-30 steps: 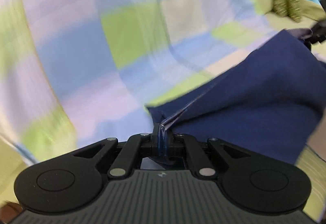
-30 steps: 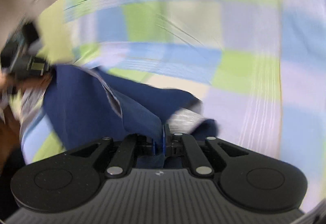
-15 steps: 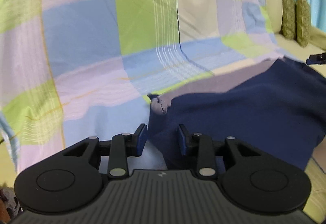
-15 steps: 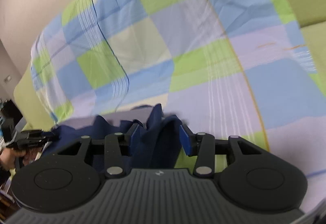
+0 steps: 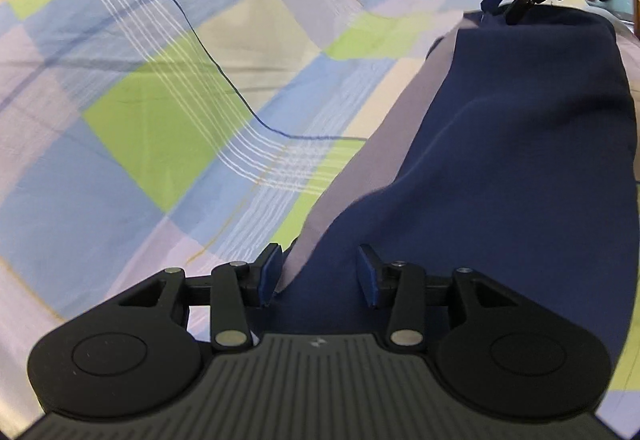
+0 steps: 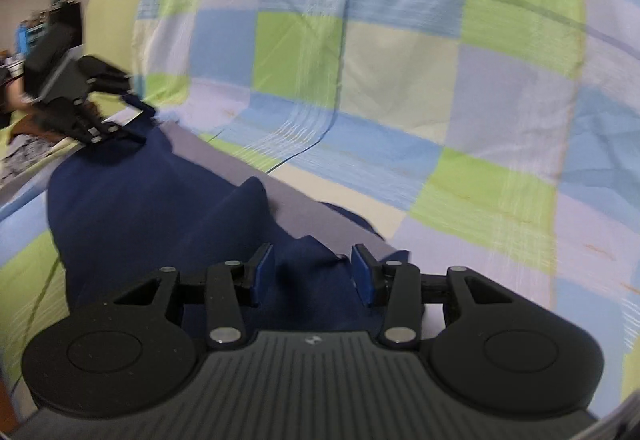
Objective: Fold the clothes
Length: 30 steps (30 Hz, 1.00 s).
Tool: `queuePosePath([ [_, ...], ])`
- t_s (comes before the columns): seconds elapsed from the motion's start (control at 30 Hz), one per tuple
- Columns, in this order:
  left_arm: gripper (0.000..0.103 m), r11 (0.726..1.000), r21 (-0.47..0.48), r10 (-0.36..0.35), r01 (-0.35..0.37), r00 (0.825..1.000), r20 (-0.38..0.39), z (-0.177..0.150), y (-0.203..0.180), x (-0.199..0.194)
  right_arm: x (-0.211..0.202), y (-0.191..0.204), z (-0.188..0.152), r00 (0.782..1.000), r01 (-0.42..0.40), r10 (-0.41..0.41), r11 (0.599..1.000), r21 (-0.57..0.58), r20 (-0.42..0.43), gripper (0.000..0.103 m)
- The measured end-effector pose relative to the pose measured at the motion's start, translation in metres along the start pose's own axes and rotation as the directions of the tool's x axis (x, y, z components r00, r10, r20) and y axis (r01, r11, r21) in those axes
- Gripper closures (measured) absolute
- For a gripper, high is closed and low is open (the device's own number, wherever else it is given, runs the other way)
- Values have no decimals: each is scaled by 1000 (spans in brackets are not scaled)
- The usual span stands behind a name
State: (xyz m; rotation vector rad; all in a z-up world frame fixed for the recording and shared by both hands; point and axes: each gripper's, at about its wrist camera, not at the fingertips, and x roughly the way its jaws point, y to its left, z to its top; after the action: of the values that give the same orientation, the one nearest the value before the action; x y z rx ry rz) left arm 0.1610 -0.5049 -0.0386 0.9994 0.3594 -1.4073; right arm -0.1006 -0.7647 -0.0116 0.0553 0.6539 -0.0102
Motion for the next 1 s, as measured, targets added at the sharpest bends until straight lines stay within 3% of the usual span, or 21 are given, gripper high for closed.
queuePosePath([
  [0.03,57,1000,2,-27,27,1000,-17,0,4,2,3,-1,1,1000,-12,12,1000,-23,-18,65],
  [0.1,74,998,17,-60,61,997,-44,-2,7,5,7,-2,2,999,-34,32,998,-59,-41,65],
  [0.13,95,997,29,-68,69,996,-55,-3,6,6,8,-3,2,998,-41,38,997,-67,-41,65],
  [0.17,103,996,44,-72,75,995,-68,-6,2,7,9,-3,3,998,-48,45,996,-74,-41,65],
  [0.37,103,997,74,-24,26,999,-36,-16,-18,-3,23,2,1,998,-47,40,989,-141,-51,67],
  [0.43,103,998,57,-9,10,1000,-25,-19,-20,-8,22,3,1,998,-29,22,989,-145,-53,101],
  [0.53,103,999,1,44,-44,999,27,-22,-18,-27,7,4,-2,999,24,-28,991,-129,-32,102],
  [0.7,103,979,-125,174,-160,979,106,-13,11,-45,-32,-7,5,984,133,-128,991,-28,125,102],
  [0.8,103,976,-163,162,-145,982,96,-5,30,-27,-30,-22,18,967,191,-191,981,18,168,103],
  [1.0,102,984,-177,26,-4,992,124,-12,33,-24,6,-35,5,975,196,-201,979,55,95,103],
])
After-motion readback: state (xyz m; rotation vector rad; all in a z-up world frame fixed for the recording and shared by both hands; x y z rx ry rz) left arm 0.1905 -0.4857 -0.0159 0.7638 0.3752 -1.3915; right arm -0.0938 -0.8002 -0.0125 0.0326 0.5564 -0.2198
